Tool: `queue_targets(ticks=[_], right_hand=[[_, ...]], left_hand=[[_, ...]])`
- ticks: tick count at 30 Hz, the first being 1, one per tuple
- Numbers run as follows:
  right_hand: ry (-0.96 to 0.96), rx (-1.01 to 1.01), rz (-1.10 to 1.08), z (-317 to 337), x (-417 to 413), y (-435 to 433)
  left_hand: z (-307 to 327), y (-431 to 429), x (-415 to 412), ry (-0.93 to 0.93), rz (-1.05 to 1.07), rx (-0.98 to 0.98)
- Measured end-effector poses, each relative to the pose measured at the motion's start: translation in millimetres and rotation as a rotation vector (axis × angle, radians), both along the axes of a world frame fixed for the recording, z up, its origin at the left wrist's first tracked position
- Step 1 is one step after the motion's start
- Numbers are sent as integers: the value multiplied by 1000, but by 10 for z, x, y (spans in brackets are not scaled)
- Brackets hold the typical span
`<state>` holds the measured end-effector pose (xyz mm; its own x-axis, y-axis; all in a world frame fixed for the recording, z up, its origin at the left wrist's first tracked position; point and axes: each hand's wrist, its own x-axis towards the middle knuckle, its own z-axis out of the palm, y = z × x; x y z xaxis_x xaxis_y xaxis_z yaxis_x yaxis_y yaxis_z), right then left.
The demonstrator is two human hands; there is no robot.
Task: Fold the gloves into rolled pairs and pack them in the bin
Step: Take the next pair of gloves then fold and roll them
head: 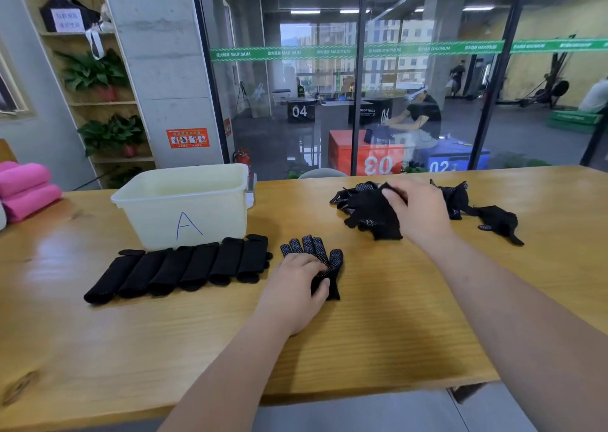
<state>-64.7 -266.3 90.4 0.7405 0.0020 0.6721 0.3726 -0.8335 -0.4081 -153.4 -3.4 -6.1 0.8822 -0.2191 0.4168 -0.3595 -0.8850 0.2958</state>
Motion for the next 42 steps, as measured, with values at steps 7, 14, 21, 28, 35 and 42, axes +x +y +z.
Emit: queue_targets(ticks=[7, 14, 21, 28, 35, 42], right_hand=[[234, 206, 243, 683, -408, 60], [311, 116, 225, 666, -430, 90], [-37, 54, 210, 468, -566, 130], [288, -480, 379, -649, -795, 182], [186, -309, 266, -805, -798, 231], [488, -421, 108, -851, -779, 186]], left_hand=[[23, 6, -72, -74, 4, -21], [41, 8, -107, -101, 27, -11], [23, 23, -95, -105, 22, -3], [22, 23, -90, -35, -8, -28], [29, 20, -108, -7, -32, -27], [11, 1, -79, 102, -45, 12]])
